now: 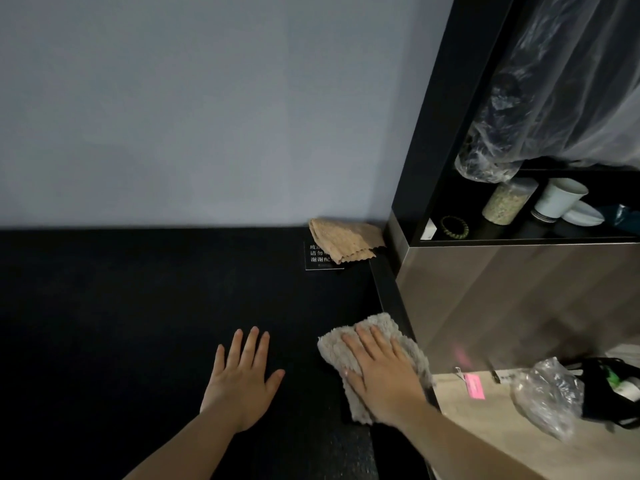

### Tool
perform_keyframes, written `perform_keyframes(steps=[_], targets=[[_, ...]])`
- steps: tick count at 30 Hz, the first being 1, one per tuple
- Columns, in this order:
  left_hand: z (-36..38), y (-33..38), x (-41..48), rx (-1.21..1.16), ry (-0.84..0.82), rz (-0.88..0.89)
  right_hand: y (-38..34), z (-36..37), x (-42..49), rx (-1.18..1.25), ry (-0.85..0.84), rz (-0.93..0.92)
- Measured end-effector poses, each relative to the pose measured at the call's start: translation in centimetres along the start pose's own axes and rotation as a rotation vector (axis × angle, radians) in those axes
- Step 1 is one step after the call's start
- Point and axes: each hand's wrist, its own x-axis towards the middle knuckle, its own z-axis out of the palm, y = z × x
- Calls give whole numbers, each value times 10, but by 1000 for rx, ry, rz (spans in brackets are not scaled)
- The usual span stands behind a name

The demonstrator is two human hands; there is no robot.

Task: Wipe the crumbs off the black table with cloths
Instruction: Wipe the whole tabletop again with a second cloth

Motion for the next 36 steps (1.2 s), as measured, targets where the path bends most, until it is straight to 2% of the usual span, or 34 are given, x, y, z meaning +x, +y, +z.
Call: perform_keyframes(steps=[4, 6, 9, 11, 12, 13, 15, 18, 20, 22, 24, 25, 26, 28, 29, 30, 33, 35, 36], targets=[[3, 2, -5, 8, 11, -5, 2, -9, 40, 5, 39, 166], [3, 2, -6, 8, 12, -3, -9, -8, 33, 60, 49, 195], [3, 1, -7, -2, 3, 11, -17, 13, -14, 39, 134, 72], [3, 1, -9, -1, -1, 16, -15, 13, -33, 14, 140, 38], [3, 2, -10, -4, -2, 17, -10, 8, -32, -5, 77, 31], [3, 2, -10, -8, 1, 19, -2, 10, -24, -10, 117, -39], [4, 2, -11, -13, 16, 17, 3, 2, -2, 34, 67, 33], [9, 3, -16, -10, 52, 21, -15, 3, 6, 55, 116, 159], [11, 2, -17, -16, 72, 36, -29, 12, -18, 43, 176, 90], [8, -1, -17, -12, 52, 58, -21, 16, -36, -14, 228, -97], [6, -4, -18, -3, 13, 78, -1, 11, -28, -54, 187, -232], [5, -4, -18, 3, 2, 83, 5, 6, -19, -65, 221, -191], [6, -4, -19, 6, -5, 86, 8, 3, -11, -48, 188, -74], [6, -2, -22, 2, -14, 82, -12, 2, -3, 62, 193, 151], [6, -1, -23, 0, -19, 79, -27, 6, -7, 104, 219, 192], [6, -1, -24, 2, -23, 81, -38, 14, -18, 137, 216, 162], [5, -3, -25, 0, -38, 98, -35, 24, -50, -4, 87, -147], [7, -3, -28, 12, -43, 111, -9, 18, -44, -124, 44, -93], [8, -4, -31, 21, -40, 115, -3, 10, -38, -67, 66, -36]])
